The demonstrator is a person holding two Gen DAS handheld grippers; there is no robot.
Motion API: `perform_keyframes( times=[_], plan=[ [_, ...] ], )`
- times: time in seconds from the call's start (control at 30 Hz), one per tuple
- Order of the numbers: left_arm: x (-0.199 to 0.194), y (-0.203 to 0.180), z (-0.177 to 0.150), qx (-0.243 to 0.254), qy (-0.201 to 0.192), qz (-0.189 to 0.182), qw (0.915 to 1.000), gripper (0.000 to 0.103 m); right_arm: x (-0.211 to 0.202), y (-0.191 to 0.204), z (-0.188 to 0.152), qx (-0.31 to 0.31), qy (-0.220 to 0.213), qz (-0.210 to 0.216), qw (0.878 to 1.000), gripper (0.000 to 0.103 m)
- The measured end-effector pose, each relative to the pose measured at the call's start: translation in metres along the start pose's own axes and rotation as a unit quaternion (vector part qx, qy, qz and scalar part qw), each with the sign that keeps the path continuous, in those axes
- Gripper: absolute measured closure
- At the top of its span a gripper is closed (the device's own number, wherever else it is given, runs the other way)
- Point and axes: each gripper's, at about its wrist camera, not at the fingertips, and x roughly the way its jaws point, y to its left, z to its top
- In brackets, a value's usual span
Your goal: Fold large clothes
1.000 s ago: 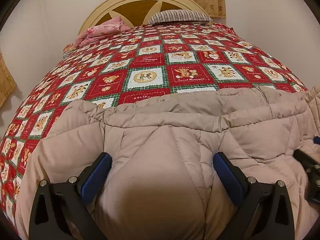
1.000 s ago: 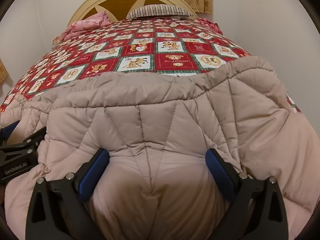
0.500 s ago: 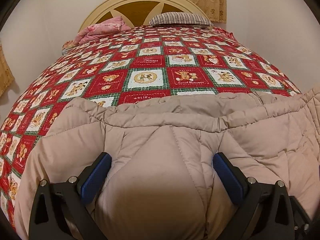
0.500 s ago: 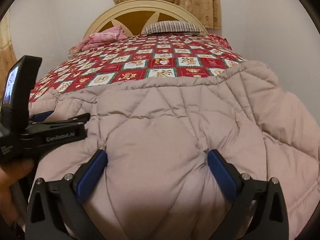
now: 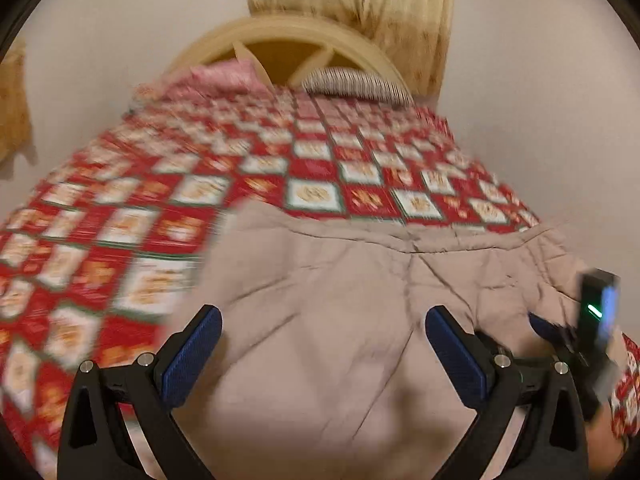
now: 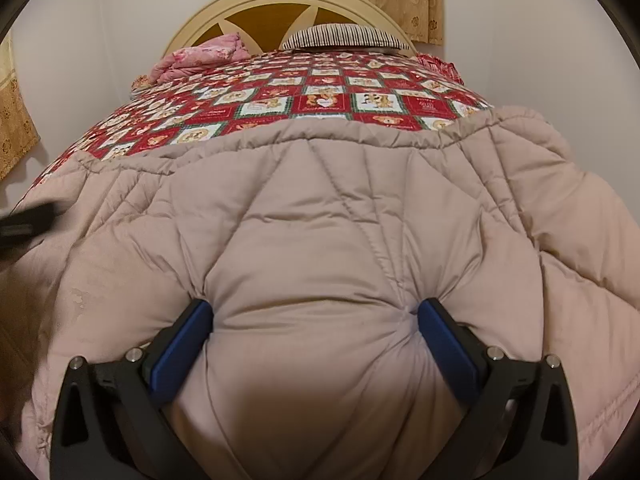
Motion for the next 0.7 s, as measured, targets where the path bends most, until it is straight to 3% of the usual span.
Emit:
perform_keyframes(
  times=[0.13,0.23,0.4,0.57,0.7],
  plan=[
    [-0.063,0.040,-0.030,-0.025,-0.027,0.026,0.9990,0.001,0.000,0.002,0.000,-0.002,-0.001,-0.004,1.000,0.000],
    [-0.075,0.070,-0.070,-0.081,0.012,0.029,0.9962,0.001,-0.001,0.004,0.000,-0.005,-0.002,-0.008,1.000,0.000],
    [-0.081,0.081,-0.127,-0.173,0.031,-0.046,0.9833,0.001,-0.002,0.003,0.000,-0.005,-0.004,-0.006,1.000,0.000],
    [-0.060,0.070,-0.124,-0.192,0.024,-0.088,0.9772,0.001,-0.004,0.002,0.000,-0.003,-0.009,-0.004,1.000,0.000],
    [-0.038,0.080,-0.116,-0.243,0.009,-0.109,0.9639,0.001,-0.005,0.002,0.000,-0.003,-0.009,-0.004,1.000,0.000]
  ],
)
